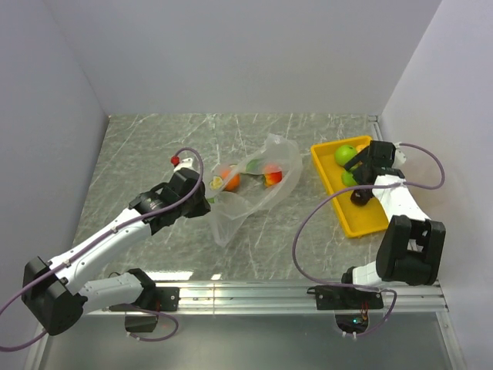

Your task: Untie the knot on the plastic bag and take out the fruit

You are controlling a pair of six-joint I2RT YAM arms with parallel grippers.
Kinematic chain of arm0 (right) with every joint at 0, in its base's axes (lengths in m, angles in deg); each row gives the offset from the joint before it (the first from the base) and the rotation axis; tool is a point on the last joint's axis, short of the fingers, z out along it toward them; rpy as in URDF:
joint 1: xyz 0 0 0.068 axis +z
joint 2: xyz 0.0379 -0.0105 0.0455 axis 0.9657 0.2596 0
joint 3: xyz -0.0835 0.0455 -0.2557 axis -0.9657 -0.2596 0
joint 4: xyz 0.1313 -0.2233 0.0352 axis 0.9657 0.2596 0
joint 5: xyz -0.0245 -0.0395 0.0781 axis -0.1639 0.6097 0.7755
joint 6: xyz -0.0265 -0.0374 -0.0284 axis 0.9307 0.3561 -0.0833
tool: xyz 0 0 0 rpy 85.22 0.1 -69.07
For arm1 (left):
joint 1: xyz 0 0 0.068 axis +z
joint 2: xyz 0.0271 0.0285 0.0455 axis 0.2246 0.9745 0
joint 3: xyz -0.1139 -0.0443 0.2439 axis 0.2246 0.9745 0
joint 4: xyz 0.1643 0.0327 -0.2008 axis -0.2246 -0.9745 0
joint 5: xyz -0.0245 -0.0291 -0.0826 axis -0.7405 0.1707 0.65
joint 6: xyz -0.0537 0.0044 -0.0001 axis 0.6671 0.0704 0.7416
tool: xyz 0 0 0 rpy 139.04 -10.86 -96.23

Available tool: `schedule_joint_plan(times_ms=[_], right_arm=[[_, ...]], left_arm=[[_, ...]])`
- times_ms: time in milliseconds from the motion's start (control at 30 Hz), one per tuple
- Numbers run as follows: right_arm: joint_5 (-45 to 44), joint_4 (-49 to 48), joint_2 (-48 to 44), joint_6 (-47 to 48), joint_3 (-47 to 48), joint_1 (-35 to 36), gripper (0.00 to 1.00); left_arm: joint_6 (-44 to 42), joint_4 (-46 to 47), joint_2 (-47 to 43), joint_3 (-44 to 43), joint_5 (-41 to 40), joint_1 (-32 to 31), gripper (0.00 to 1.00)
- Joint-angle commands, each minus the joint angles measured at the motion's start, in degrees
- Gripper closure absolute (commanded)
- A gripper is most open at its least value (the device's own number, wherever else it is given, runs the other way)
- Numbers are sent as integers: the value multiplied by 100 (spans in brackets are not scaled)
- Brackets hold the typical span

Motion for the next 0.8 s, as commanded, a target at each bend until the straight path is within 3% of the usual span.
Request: schedule_joint_plan(times_ms=[0, 200, 300, 433, 467, 567, 667, 767], right_arm=[[-466, 68, 79, -149, 530, -62, 4], [-379, 148, -314, 236, 619, 122, 3], [-247, 25, -867, 684, 619, 675, 9], [148, -326, -1651, 1362, 584, 1922, 20], [210, -353, -1896, 1441, 584, 2508, 23], [324, -694, -2274, 1582, 505, 3545, 26], [579, -1038, -2338, 1609, 311, 4225, 29], [676, -1170, -1735, 1793, 565, 4947, 32]], left_arm=[[61, 171, -220, -68, 92, -24, 100], [35, 101, -238, -85, 21, -16, 100], [-9, 84, -150, -173, -5, -16, 100], [-89, 110, 95, -305, 48, -16, 99], [-115, 75, 131, -358, 39, -24, 99], [-176, 57, 245, -428, 13, -16, 100], [-211, 31, 324, -499, 4, -16, 100], [-203, -4, 351, -551, -5, -24, 99]])
